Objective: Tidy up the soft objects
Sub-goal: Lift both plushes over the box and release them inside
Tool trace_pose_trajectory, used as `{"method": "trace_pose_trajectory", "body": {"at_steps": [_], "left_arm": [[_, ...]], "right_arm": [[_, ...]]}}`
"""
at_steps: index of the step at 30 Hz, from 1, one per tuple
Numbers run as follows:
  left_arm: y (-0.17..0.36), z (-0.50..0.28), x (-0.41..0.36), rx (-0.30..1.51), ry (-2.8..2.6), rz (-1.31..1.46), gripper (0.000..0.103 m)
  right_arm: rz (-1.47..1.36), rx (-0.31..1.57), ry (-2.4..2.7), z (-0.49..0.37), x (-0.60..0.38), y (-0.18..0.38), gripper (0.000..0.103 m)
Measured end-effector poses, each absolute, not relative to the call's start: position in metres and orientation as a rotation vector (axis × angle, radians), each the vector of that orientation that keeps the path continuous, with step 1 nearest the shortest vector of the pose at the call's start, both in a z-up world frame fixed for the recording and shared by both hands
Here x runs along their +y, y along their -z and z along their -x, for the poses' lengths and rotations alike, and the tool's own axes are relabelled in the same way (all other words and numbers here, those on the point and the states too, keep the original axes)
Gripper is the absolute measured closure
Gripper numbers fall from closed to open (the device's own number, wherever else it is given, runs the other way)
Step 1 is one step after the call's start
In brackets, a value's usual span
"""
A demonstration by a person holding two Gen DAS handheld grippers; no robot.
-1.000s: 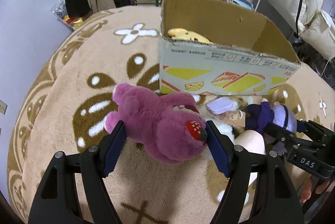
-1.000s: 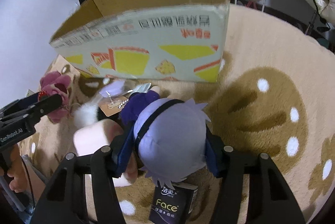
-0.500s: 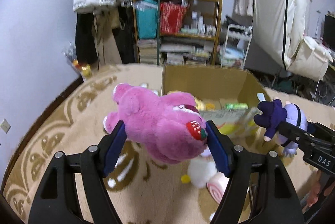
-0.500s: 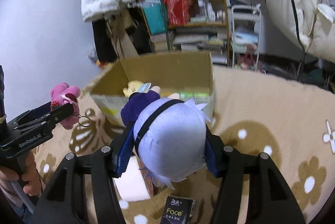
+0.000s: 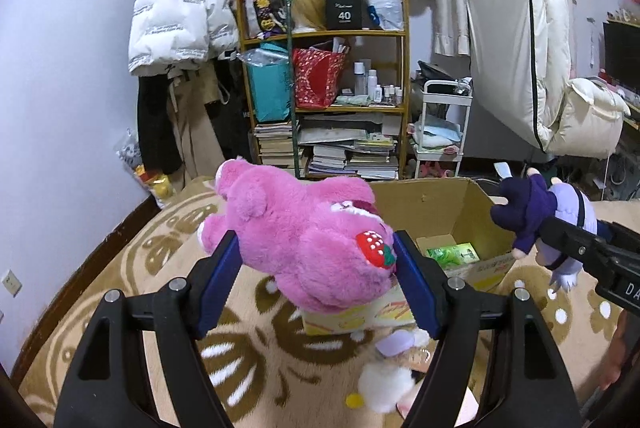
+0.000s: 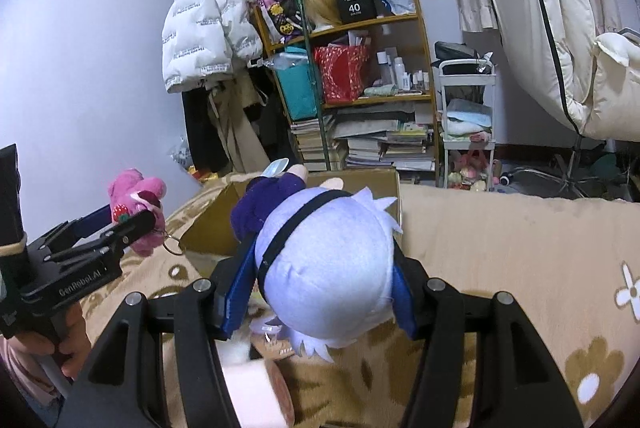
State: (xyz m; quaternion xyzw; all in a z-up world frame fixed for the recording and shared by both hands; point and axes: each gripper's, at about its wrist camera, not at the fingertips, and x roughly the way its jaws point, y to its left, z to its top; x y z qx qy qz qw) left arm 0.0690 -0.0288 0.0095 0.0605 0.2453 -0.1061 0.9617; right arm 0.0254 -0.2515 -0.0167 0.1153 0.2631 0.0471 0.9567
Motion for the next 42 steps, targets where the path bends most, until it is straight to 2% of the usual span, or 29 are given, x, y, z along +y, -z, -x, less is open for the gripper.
{"method": "trace_pose_trajectory", "body": {"at_steps": [20,42], "left_arm": [[0.012,-0.13,-0.048,0.547,0.24,-0.145,0.028],[0.036,-0.141,-0.064,0.636,0.271,-0.209,0.024]], "right_arm": [[-0.194,0.563,-0.118,-0.084,-0.255,0.036,0.04],[-0.238,0.609,-0.117,-0.1,-0.267,0.055,0.037]]}}
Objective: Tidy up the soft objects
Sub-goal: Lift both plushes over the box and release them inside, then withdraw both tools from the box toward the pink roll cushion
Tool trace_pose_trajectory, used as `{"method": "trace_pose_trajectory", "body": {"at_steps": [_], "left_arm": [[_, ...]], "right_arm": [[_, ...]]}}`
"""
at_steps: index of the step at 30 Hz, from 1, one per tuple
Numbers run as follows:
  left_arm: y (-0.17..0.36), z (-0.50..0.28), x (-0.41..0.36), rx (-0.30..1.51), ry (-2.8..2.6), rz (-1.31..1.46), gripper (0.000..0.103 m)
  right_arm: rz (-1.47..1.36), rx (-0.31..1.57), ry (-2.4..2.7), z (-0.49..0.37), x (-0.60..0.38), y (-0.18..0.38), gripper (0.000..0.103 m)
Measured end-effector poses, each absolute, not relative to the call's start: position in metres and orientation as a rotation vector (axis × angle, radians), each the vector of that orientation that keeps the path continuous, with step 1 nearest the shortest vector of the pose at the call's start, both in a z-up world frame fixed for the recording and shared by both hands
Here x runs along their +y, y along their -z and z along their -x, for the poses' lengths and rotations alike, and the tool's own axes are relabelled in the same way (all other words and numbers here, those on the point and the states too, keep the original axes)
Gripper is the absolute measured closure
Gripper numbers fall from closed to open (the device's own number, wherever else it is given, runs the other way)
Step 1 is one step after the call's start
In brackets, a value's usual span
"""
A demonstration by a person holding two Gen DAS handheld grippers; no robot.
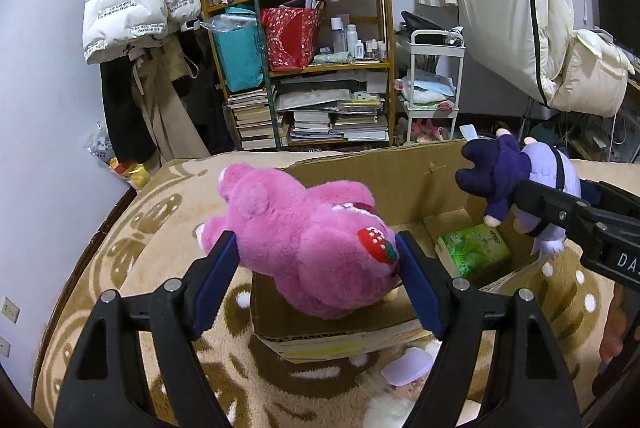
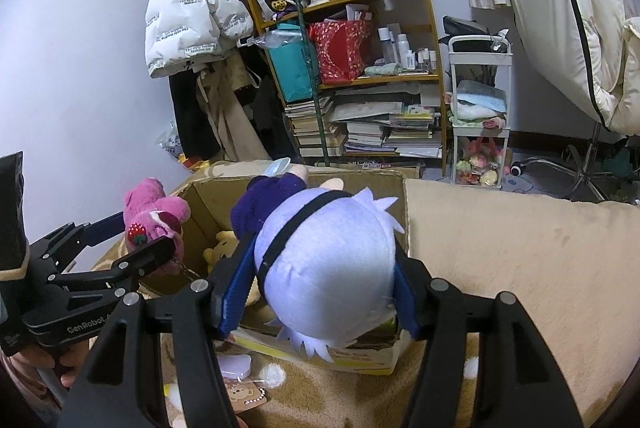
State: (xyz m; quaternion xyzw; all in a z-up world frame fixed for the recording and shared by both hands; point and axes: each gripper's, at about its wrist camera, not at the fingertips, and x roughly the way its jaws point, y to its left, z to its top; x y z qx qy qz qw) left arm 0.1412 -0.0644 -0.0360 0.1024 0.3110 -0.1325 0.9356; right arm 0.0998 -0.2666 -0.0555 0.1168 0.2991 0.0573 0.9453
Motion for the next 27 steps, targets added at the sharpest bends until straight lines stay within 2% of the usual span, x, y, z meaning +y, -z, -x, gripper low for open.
{"method": "trace_pose_trajectory", "body": {"at_steps": [5,7,8,13,18,22,27], "left_arm": [[0.036,-0.141,-0.064,0.64,0.273,-0.208,0.02],[0.037,-0.142,-0.065,0.642,0.273,-0.205,0.01],[0.038,-0.142,-0.065,0.644,0.27,-0.204,0.008],[0.039,-0.141,-0.064,0.653,0.28,-0.189,0.006],[0.037,-0.14,-0.059,0.672,0.254,-0.188,0.006],[0.033,-0.135,-0.052,0.704,0.24,-0.16,0.006],[0.027,-0.124,-0.039,0.759,0.242,-0.102,0.006]], "right_arm": [[-0.239,0.619,-0.113,-0.101,-0.266,0.058,0.037],[-0.243,0.623,-0.114,-0.101,-0.266,0.059,0.037],[-0.245,0.628,-0.114,-0.102,-0.266,0.059,0.037],[-0.251,0.634,-0.12,-0.102,-0.267,0.061,0.036],[-0.258,0.623,-0.121,-0.098,-0.265,0.058,0.021],[-0.261,0.602,-0.122,-0.089,-0.264,0.051,0.002],[-0.277,0.6,-0.122,-0.077,-0.263,0.043,0.0]]}}
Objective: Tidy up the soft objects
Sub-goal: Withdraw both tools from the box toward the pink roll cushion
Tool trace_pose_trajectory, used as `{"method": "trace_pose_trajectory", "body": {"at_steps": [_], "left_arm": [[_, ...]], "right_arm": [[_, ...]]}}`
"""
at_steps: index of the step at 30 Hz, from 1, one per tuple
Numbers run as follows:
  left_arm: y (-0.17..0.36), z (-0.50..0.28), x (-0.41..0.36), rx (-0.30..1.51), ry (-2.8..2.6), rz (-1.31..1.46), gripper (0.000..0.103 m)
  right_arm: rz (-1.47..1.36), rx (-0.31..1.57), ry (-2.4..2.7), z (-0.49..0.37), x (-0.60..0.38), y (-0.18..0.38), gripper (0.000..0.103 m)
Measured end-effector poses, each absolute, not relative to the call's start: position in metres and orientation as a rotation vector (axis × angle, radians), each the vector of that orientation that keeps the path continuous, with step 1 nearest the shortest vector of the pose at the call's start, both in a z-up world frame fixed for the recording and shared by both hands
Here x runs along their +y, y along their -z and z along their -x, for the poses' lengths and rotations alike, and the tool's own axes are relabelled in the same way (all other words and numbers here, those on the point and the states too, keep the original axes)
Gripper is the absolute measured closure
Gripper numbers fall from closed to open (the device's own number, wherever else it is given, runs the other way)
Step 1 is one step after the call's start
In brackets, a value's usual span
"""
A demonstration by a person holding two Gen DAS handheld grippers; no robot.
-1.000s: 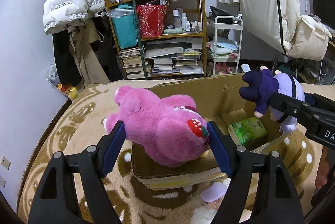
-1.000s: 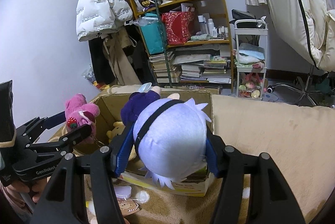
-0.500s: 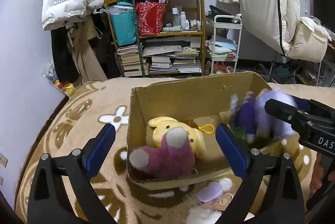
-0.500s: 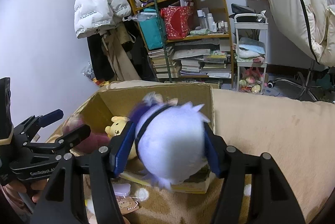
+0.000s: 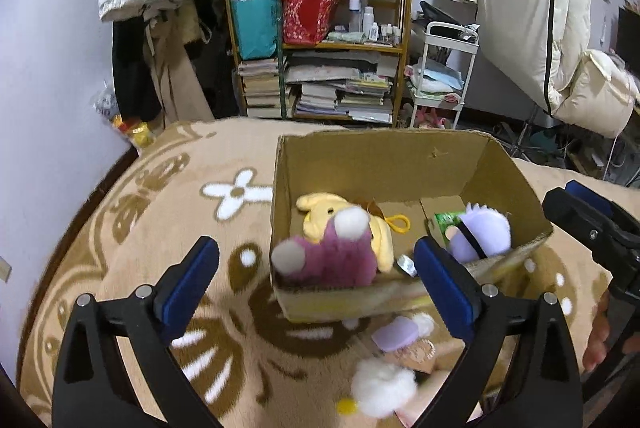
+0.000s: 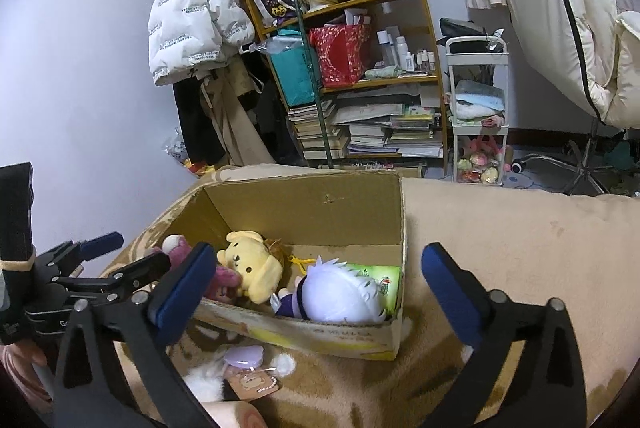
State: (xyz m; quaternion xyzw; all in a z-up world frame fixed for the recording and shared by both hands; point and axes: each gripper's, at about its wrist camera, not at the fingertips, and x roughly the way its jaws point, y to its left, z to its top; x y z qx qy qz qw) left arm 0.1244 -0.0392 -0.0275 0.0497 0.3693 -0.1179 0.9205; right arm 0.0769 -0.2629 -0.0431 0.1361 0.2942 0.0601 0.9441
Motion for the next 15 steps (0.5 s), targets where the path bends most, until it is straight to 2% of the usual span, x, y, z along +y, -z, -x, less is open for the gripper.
{"method": "trace_pose_trajectory", "body": {"at_steps": [15], "left_arm": [[0.012,-0.06,-0.026,0.831,0.241,-0.11,0.006]], "right_arm": [[-0.342,0.68,-0.06,-0.023,-0.262,0.026,0.0]]}}
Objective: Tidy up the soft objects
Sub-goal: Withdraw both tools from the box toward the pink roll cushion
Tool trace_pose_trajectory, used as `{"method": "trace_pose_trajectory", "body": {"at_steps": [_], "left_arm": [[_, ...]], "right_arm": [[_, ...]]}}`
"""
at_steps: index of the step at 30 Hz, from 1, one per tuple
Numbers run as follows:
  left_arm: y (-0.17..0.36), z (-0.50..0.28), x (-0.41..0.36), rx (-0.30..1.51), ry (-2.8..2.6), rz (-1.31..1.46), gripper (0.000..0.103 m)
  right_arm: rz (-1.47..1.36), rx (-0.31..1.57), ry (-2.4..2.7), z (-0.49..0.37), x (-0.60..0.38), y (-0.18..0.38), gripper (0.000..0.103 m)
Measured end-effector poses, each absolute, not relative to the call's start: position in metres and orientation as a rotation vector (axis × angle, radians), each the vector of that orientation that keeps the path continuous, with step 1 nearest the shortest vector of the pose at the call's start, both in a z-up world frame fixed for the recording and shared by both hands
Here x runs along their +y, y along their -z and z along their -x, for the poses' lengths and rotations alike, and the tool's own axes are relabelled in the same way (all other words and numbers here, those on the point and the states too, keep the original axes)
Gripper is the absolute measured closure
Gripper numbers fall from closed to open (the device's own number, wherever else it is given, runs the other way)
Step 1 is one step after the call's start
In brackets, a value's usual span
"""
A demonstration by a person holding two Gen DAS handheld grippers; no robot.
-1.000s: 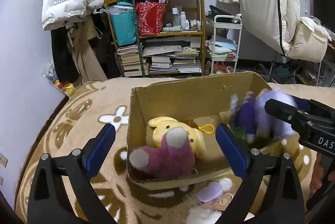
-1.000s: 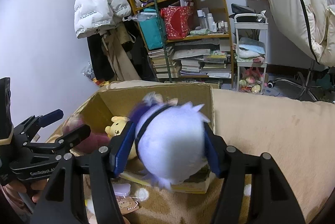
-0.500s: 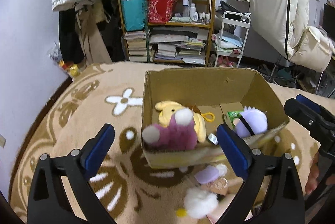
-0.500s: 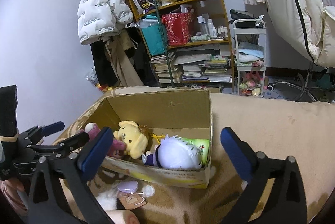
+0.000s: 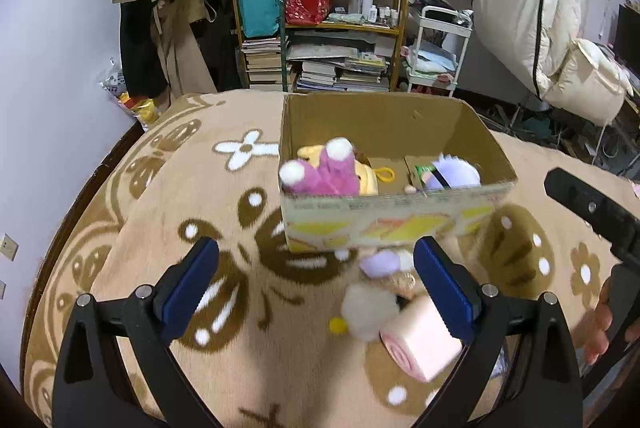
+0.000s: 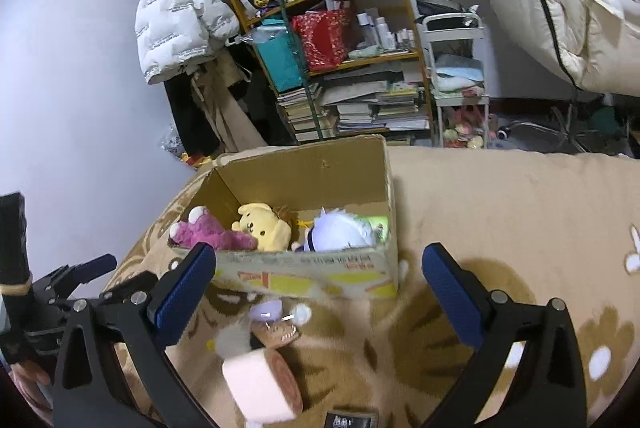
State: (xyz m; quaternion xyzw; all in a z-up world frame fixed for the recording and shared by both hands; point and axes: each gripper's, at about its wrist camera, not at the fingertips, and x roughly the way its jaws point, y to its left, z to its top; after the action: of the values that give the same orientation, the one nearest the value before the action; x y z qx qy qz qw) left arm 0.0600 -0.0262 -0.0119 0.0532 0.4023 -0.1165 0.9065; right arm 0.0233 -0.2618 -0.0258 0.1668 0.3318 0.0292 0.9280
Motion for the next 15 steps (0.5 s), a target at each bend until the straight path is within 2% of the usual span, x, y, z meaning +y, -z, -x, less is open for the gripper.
{"method": "trace_pose_trajectory", "body": {"at_steps": [15], "left_arm": [[0.028,-0.016,-0.049,0.878,0.299,-0.156,0.006]], "right_arm": [[-0.343,0.855,0.002,0.012,-0.26,0.043,0.0]]}}
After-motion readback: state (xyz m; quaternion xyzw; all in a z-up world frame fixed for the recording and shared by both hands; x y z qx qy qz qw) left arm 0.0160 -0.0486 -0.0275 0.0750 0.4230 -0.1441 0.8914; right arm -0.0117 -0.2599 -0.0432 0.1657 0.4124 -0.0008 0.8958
